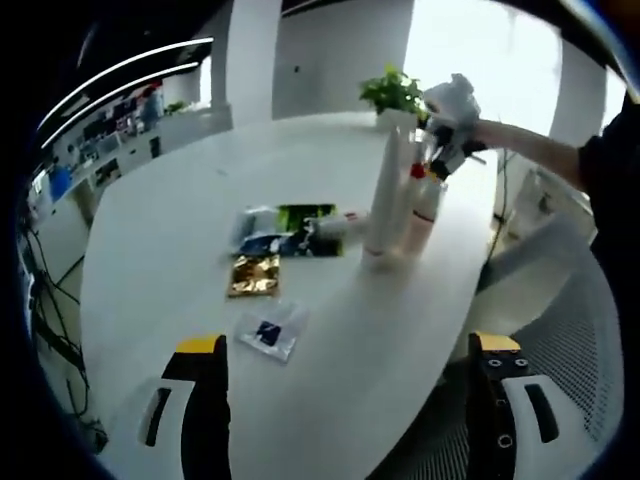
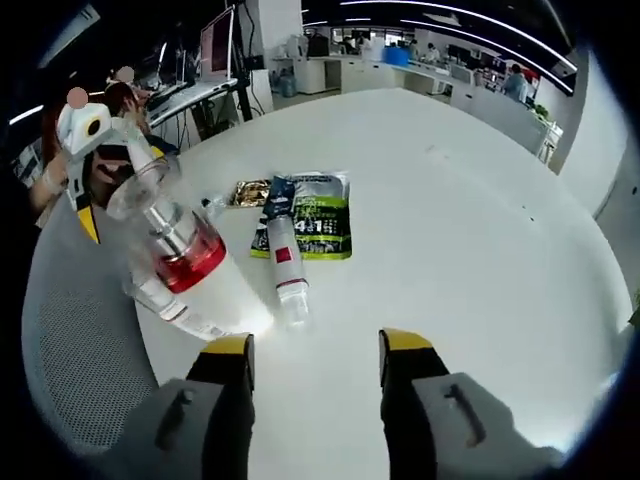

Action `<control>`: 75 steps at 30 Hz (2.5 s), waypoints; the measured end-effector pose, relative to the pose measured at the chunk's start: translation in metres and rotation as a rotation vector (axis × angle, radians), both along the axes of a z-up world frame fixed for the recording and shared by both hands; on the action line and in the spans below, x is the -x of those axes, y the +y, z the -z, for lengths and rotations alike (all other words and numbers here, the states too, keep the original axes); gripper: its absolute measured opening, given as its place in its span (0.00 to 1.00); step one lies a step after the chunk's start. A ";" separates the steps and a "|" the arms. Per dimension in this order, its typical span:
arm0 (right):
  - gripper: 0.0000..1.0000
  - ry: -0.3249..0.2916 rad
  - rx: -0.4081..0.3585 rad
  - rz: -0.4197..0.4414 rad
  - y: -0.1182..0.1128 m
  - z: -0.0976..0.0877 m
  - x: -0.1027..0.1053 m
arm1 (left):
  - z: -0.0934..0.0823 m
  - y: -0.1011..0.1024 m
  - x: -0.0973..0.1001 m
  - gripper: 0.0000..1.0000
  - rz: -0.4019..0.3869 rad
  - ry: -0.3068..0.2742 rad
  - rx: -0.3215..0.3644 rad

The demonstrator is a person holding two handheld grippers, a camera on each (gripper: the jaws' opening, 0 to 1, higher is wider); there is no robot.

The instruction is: Arrange the skincare products in the storage area until every visible bottle or jar stands upright without overlapping.

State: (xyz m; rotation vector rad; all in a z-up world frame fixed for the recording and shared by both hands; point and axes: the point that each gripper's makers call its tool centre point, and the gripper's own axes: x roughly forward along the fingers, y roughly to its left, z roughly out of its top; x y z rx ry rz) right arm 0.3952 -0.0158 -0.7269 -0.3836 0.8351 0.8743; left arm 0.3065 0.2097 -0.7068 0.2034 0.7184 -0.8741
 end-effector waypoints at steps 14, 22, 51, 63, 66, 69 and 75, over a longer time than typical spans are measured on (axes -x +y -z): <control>0.38 0.022 -0.039 -0.104 0.021 0.024 -0.015 | 0.014 0.007 -0.007 0.97 -0.008 0.042 -0.013; 0.34 0.058 -0.033 -0.147 0.032 0.034 -0.017 | 0.017 0.005 -0.012 0.97 0.000 0.050 -0.003; 0.19 0.091 0.085 -0.340 0.052 0.053 -0.030 | 0.015 -0.003 -0.013 0.97 0.026 0.046 -0.005; 0.17 -0.028 0.119 -0.350 0.052 0.025 -0.034 | 0.004 -0.009 -0.018 0.97 0.035 0.005 0.001; 0.17 -0.061 0.112 -0.327 0.051 0.015 -0.038 | 0.002 -0.010 -0.016 0.97 0.035 0.000 0.001; 0.17 -0.082 0.093 -0.311 0.050 0.008 -0.043 | 0.000 -0.009 -0.015 0.97 0.039 -0.006 -0.004; 0.17 -0.121 0.081 -0.277 0.042 -0.005 -0.047 | -0.007 -0.007 -0.014 0.97 0.037 -0.027 -0.006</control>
